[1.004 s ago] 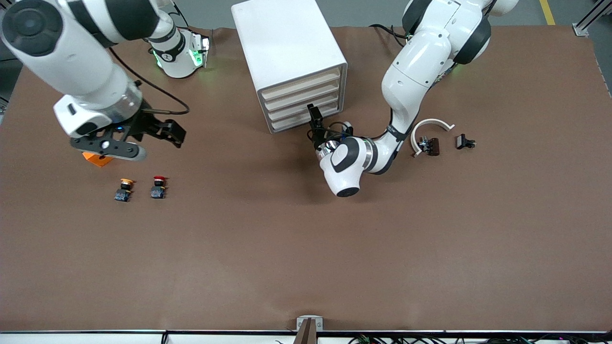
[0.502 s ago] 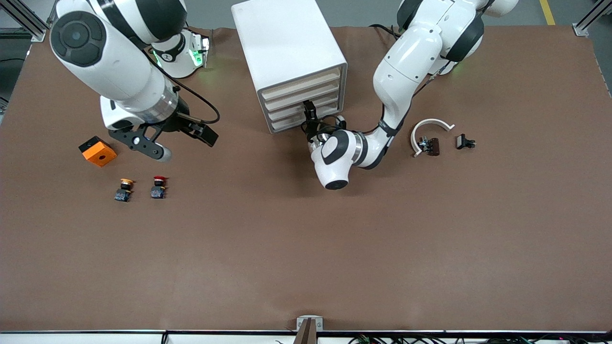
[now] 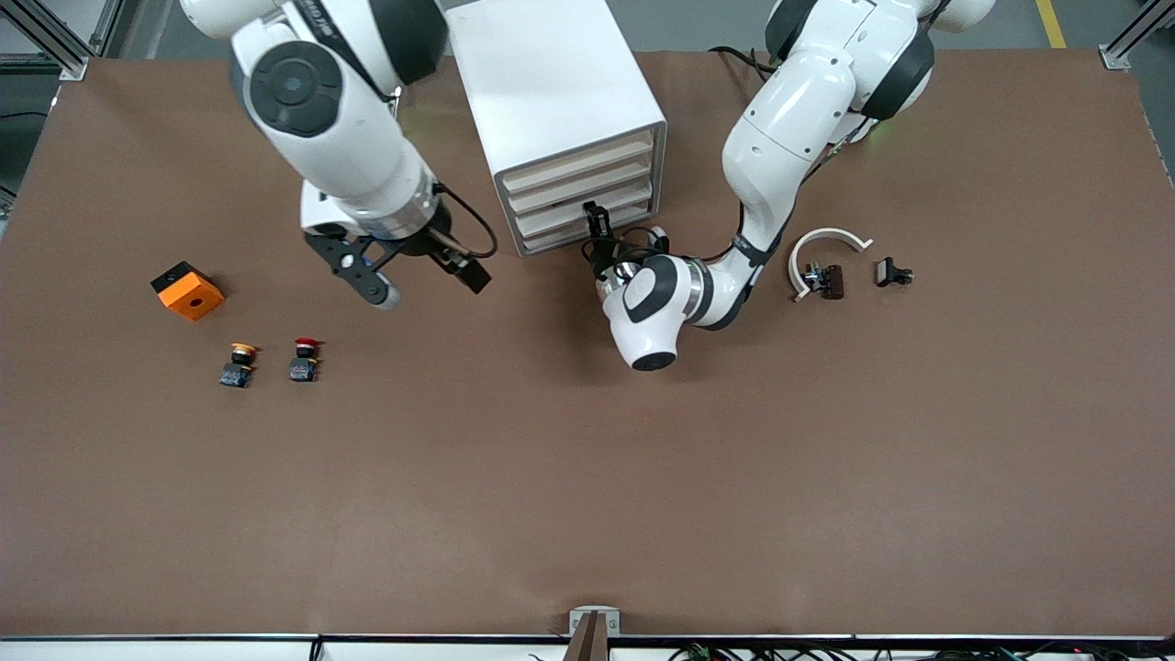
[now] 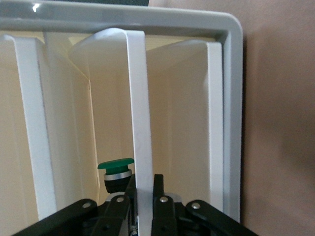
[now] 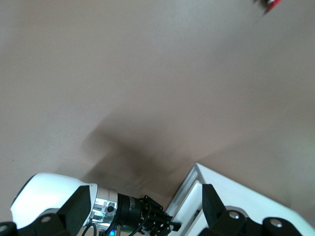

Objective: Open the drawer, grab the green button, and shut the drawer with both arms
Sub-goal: 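Reach the right gripper into the drawer and grasp the green button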

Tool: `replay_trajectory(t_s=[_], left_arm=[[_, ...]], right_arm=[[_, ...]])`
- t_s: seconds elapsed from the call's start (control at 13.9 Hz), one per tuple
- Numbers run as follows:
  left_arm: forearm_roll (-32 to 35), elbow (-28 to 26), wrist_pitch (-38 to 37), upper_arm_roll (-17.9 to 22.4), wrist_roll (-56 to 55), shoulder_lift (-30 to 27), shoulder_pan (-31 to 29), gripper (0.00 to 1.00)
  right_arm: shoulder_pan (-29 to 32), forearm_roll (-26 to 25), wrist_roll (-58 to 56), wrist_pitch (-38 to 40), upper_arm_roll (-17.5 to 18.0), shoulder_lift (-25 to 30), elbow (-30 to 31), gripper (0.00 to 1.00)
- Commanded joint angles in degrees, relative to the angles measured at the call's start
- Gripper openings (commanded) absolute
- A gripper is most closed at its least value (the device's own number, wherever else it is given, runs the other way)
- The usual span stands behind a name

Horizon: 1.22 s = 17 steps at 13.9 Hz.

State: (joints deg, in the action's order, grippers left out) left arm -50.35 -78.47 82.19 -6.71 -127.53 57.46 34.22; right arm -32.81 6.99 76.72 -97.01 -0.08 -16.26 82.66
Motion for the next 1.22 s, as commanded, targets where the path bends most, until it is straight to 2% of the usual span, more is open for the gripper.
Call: replay_trajectory(t_s=[0.0,0.43,0.72,0.86,1.15], left_arm=[[-0.45,1.04,-0.28,1.34,0.27,-0.07,-0.20,0.02],[-0.45,2.01,0.42,4.33,2.55,-0.07,-1.26,0.06],[-0.37,3.84,0.60,5.30,2.55,0.01,-1.53,0.07],[-0.54,4.29,1.56,5.83,4.04,-0.07,-1.79,0.07],[-0.54,5.25,1.83,6.70,4.57,-0.16,-2.49,0.08]], right_arm=[[-1.90,1.01,7.45,-1.77,-0.54,-3.24,-2.41,1.00],[-5.07,1.09,9.32,-7.30,-0.54,-6.32,-1.89,1.00],[-5.60,1.88,10.02,-7.40,-0.54,-9.39,-1.71,1.00],[-5.60,3.90,10.11,-7.84,-0.54,-9.49,0.21,1.00],[-7.61,4.17,11.77,-9.60,-0.54,-9.40,3.82,1.00]])
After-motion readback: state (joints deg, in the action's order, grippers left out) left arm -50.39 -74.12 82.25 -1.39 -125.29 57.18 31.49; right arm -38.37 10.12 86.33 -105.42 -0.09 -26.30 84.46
